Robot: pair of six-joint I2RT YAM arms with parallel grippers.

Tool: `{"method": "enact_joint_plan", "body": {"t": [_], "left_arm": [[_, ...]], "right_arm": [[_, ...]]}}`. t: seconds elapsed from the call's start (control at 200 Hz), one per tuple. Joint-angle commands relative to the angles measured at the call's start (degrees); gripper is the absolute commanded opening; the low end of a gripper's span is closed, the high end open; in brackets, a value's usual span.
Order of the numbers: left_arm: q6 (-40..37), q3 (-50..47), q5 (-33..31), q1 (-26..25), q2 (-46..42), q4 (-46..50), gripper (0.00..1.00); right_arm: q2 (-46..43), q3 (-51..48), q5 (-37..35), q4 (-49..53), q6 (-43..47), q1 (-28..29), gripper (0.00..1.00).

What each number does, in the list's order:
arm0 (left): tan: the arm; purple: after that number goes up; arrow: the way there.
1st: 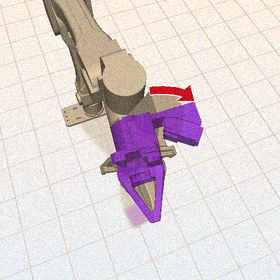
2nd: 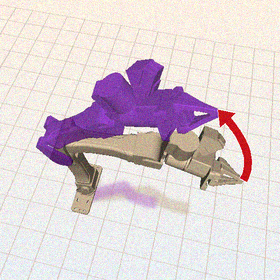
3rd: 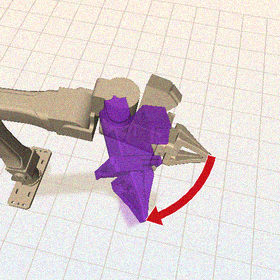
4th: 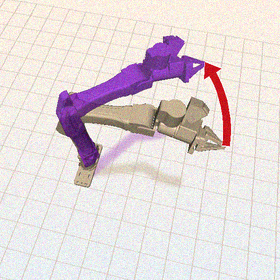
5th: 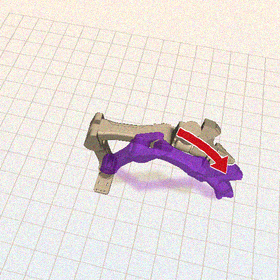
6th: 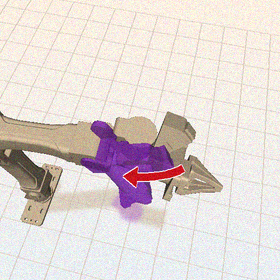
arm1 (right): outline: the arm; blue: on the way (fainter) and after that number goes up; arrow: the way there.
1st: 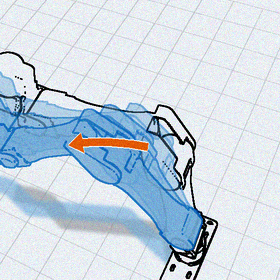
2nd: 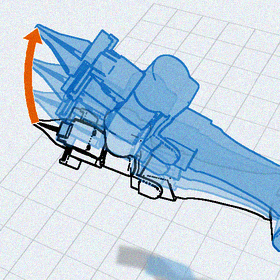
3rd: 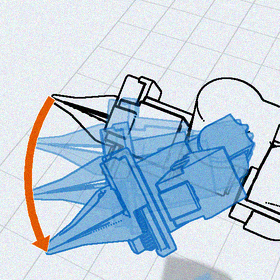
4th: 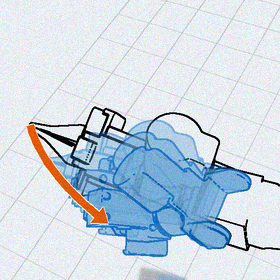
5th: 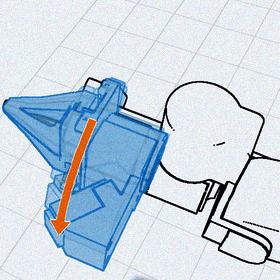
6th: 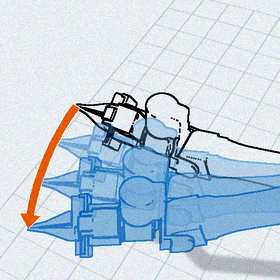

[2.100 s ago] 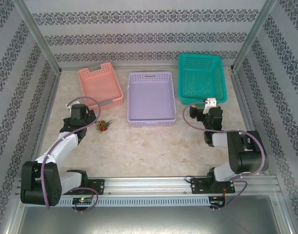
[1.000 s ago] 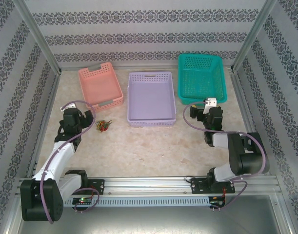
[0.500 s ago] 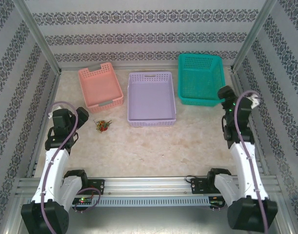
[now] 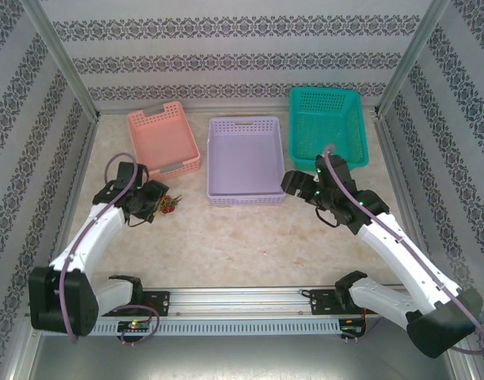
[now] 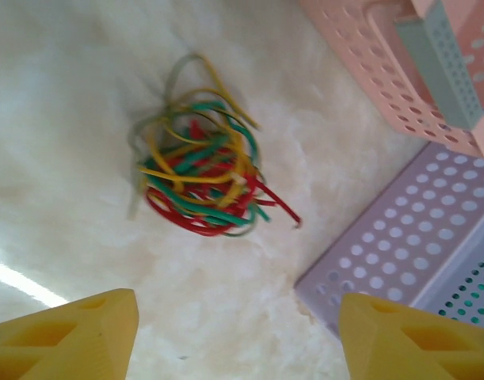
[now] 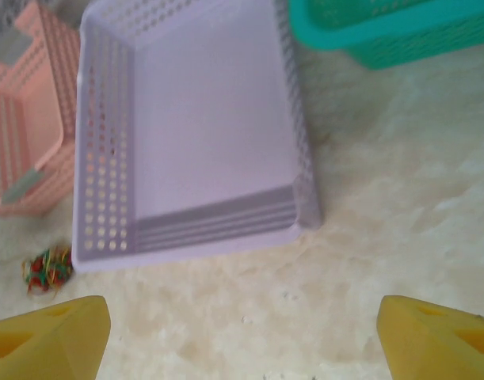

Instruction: Untangle the cables

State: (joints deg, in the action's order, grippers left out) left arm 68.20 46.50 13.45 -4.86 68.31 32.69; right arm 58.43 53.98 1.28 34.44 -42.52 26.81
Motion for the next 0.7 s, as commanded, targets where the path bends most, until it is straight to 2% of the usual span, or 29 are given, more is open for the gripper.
{"method": "enact_joint_plan", "body": {"t": [0.0, 0.095, 0.22, 0.37, 0.475, 0.51, 0.644, 0.694], "left_arm": [[4.1, 2.1, -1.9, -3.6, 5.2, 0.7, 0.62], [0.0, 5.8, -5.0, -4.4, 11.7, 4.7, 0.55], [-5.0, 9.1, -11.0, -4.8, 16.3, 9.3, 0.55], [-7.6, 8.3, -12.7, -4.8, 17.3, 6.8, 0.56], [-8.7, 7.3, -12.2, -4.8, 18.9, 3.3, 0.51], [-9.4, 7.0, -12.3, -4.8, 19.3, 2.5, 0.46], [-10.0, 5.9, -11.9, -5.0, 18.8, 1.1, 0.08], [-10.0, 5.3, -12.3, -5.4, 17.3, 1.4, 0.00]], "right_arm": [[3.0, 0.2, 3.9, -0.8, 0.5, 2.9, 0.86], [5.7, 2.0, 4.5, -0.9, 0.5, 5.6, 0.85], [7.5, 2.7, 5.6, -0.8, -0.1, 7.1, 0.85], [8.7, 1.0, 7.5, -1.2, -1.4, 7.7, 0.85], [10.6, -1.7, 8.4, -3.0, -3.5, 7.5, 0.85], [11.6, -2.9, 9.4, -4.8, -4.2, 7.3, 0.84], [16.8, -5.9, 12.6, -11.6, -6.5, 6.5, 0.74], [19.3, -5.7, 13.7, -13.4, -7.0, 6.1, 0.69]]}}
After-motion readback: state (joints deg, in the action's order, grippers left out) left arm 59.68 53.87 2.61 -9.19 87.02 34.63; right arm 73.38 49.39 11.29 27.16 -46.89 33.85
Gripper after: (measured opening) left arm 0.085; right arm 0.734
